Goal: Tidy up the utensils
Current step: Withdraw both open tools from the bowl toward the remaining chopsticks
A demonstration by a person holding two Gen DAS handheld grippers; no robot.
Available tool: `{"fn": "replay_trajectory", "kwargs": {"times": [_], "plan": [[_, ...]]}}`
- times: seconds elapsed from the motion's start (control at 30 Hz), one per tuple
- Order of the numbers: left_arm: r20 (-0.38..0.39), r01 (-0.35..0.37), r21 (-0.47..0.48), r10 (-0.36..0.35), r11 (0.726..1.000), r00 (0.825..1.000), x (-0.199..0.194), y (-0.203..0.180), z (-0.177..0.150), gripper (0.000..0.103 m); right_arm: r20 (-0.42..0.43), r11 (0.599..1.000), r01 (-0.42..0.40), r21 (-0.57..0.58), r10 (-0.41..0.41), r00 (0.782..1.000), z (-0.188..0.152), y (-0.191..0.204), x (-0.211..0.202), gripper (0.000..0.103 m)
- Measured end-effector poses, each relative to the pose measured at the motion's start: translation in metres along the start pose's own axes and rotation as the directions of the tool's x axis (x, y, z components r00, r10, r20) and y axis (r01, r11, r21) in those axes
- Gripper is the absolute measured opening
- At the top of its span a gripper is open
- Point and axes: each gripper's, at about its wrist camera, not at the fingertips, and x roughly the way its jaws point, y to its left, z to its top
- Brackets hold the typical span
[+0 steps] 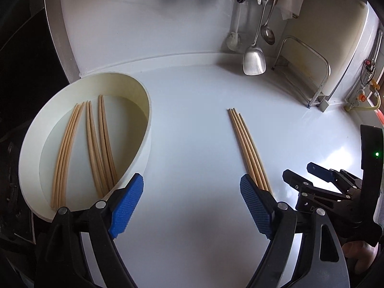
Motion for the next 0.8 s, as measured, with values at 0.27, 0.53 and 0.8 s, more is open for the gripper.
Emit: {"fn": "replay_trajectory", "kwargs": {"times": [0.27, 0.53, 0.8], "plan": [[0.045, -0.022, -0.044, 0.024, 0.999, 0.999, 0.015, -0.01, -0.004, 0.083, 0.054, 0.999, -0.015, -0.03, 0.016, 0.998, -0.004, -0.005, 0.024, 0.062], [0.044, -0.049, -0.036, 0.051, 0.998, 0.998, 0.026, -0.018, -0.01, 0.083, 0.073, 0.998, -0.047, -0.043, 0.05, 0.996, -0.003, -0.004, 0.031, 0.062], [0.04, -0.062, -0.057, 0.064, 0.996, 0.997, 0.031, -0.015, -0.01, 0.083, 0.068, 0.998, -0.045, -0.053, 0.049, 0.996, -0.001, 0.001, 0.036, 0.062]]}}
